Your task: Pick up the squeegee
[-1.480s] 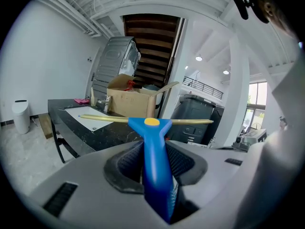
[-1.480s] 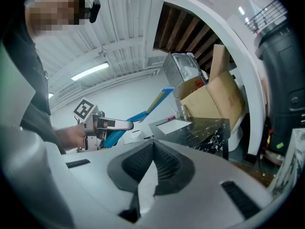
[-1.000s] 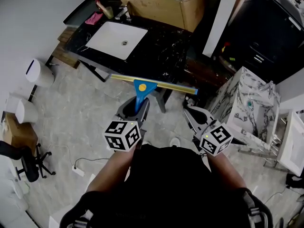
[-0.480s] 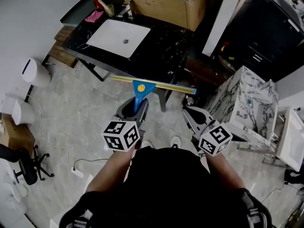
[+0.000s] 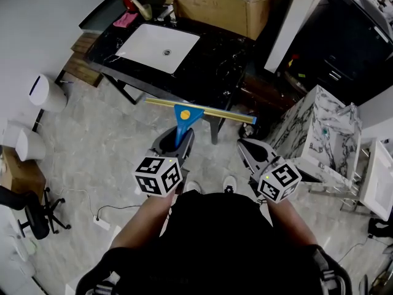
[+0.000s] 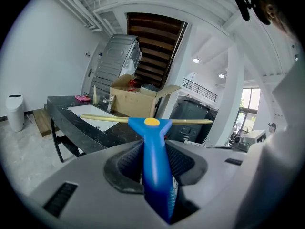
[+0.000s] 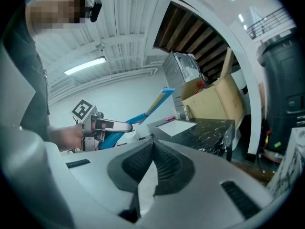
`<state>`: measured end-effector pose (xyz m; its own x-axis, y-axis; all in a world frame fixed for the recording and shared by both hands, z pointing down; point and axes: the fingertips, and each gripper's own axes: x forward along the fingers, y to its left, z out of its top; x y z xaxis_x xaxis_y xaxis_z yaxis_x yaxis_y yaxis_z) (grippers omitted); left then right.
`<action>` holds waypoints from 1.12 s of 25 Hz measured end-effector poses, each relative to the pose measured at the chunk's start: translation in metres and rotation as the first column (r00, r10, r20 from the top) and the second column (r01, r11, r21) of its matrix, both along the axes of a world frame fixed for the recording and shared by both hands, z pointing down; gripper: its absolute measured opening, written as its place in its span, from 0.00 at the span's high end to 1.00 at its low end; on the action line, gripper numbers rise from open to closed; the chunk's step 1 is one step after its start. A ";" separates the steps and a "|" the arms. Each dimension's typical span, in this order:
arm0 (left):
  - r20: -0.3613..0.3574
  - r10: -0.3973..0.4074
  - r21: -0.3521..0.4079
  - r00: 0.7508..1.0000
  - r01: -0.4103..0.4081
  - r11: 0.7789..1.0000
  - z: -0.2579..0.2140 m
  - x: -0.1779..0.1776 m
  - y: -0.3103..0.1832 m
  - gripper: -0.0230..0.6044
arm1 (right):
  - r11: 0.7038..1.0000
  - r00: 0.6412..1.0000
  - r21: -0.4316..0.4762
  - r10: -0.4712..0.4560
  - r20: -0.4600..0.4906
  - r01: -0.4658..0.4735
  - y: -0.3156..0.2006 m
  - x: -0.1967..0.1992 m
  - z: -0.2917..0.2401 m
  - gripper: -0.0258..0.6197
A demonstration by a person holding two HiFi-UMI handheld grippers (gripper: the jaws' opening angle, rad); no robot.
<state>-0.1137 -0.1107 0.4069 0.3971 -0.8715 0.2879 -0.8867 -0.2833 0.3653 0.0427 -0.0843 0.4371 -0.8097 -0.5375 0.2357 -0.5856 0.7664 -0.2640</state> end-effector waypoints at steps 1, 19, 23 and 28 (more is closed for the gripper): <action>0.001 0.001 0.002 1.000 -0.001 1.000 -0.001 -0.001 0.000 0.74 | 1.000 1.000 0.001 0.002 -0.001 -0.002 0.000 0.000 0.000 0.95; 0.008 0.036 0.016 0.999 -0.036 0.999 -0.005 -0.004 -0.003 0.74 | 0.999 0.999 0.001 0.032 -0.012 -0.032 0.002 -0.006 0.001 0.95; 0.006 0.037 0.012 0.999 -0.038 0.999 -0.003 -0.005 -0.005 0.73 | 0.999 0.999 0.000 0.041 -0.013 -0.041 0.001 -0.005 0.002 0.95; 0.002 0.037 0.011 0.999 -0.037 0.999 -0.002 -0.006 -0.006 0.74 | 0.999 0.999 -0.003 0.046 -0.014 -0.047 0.001 -0.005 0.003 0.95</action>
